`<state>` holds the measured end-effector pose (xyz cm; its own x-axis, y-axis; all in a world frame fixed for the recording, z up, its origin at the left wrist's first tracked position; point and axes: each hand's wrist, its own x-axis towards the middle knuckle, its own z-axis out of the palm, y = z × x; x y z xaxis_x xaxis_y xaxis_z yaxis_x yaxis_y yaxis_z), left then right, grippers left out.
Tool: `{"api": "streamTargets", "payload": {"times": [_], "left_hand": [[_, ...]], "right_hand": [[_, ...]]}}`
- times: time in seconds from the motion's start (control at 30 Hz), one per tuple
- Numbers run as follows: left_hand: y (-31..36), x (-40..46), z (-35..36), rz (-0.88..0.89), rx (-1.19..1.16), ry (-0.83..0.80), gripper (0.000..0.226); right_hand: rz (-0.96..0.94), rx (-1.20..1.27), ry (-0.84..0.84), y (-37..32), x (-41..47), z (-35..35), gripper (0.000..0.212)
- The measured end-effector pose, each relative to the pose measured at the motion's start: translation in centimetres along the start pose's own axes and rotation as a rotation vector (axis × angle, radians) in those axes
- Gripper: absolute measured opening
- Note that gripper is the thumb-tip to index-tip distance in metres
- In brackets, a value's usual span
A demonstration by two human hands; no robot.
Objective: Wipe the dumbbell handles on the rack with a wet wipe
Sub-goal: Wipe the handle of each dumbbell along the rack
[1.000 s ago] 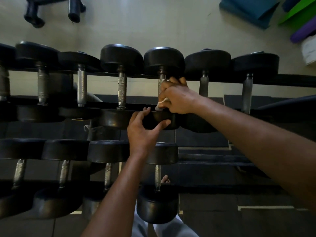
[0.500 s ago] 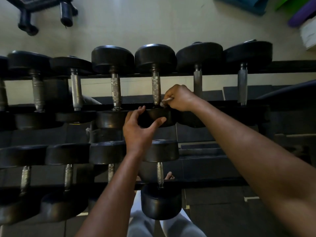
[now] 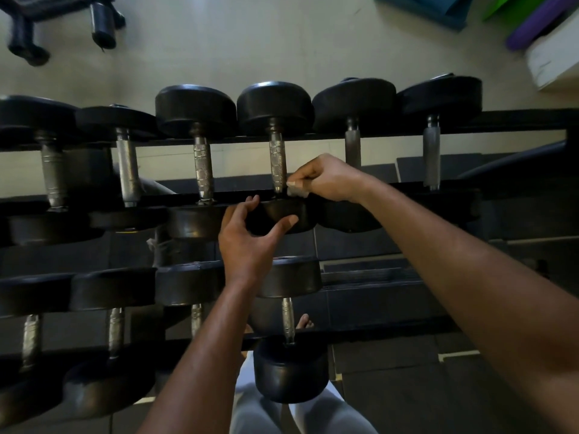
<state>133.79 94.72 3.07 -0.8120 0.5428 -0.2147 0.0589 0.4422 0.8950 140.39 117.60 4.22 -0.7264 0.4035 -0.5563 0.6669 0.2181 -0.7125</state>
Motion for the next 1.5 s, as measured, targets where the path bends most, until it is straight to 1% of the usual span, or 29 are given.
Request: {"api": "streamTargets", "payload": {"times": [0.07,0.17,0.27,0.4,0.47,0.6,0.7,0.77,0.83,0.93,1.03,1.1,1.27,1.37,1.5], "left_hand": [[-0.1,0.0,0.0,0.005,-0.009,0.001,0.078],[-0.4,0.0,0.0,0.020,-0.011,0.007,0.079],[-0.4,0.0,0.1,0.027,-0.007,0.010,0.079],[-0.5,0.0,0.1,0.034,-0.018,0.013,0.078],[-0.5,0.0,0.2,0.039,-0.017,0.012,0.079],[-0.6,0.0,0.2,0.042,0.005,0.014,0.080],[-0.6,-0.1,0.2,0.044,-0.006,0.012,0.079],[-0.6,-0.1,0.2,0.045,-0.013,0.009,0.078],[-0.7,-0.2,0.2,0.042,-0.016,0.008,0.078],[-0.7,-0.2,0.2,0.036,-0.023,0.001,0.078],[-0.8,-0.1,0.3,0.033,-0.021,-0.001,0.079],[-1.0,-0.2,0.4,0.029,-0.017,-0.001,0.081],[-1.0,-0.2,0.4,0.026,-0.023,0.001,0.080],[-1.0,-0.2,0.3,0.032,-0.027,-0.007,0.080],[-1.1,-0.3,0.2,0.023,-0.045,-0.007,0.079]], "right_hand": [[-0.006,0.041,0.051,0.3,0.0,0.5,0.018],[0.017,0.060,0.096,0.3,0.3,1.2,0.029],[0.022,0.022,0.095,0.1,0.7,1.6,0.026],[-0.029,-0.052,0.070,0.1,0.6,1.7,0.021],[-0.106,-0.131,0.094,-0.1,0.4,1.8,0.018],[-0.378,-0.405,0.187,-1.0,0.7,2.2,0.021],[-0.462,-0.513,0.187,-1.1,0.9,1.9,0.028],[-0.481,-0.578,0.163,-1.2,0.9,1.7,0.033],[-0.505,-0.630,0.181,-1.2,1.0,1.5,0.036],[-0.527,-0.616,0.347,-1.3,1.9,0.7,0.033],[-0.535,-0.517,0.508,-2.0,3.7,-0.5,0.031],[-0.548,-0.477,0.560,-2.7,4.9,-0.7,0.033],[-0.605,-0.544,0.658,-2.2,5.2,0.4,0.032],[-0.609,-0.682,0.661,-1.5,4.3,1.3,0.041],[-0.586,-0.784,0.595,-1.7,4.1,0.9,0.036]]}}
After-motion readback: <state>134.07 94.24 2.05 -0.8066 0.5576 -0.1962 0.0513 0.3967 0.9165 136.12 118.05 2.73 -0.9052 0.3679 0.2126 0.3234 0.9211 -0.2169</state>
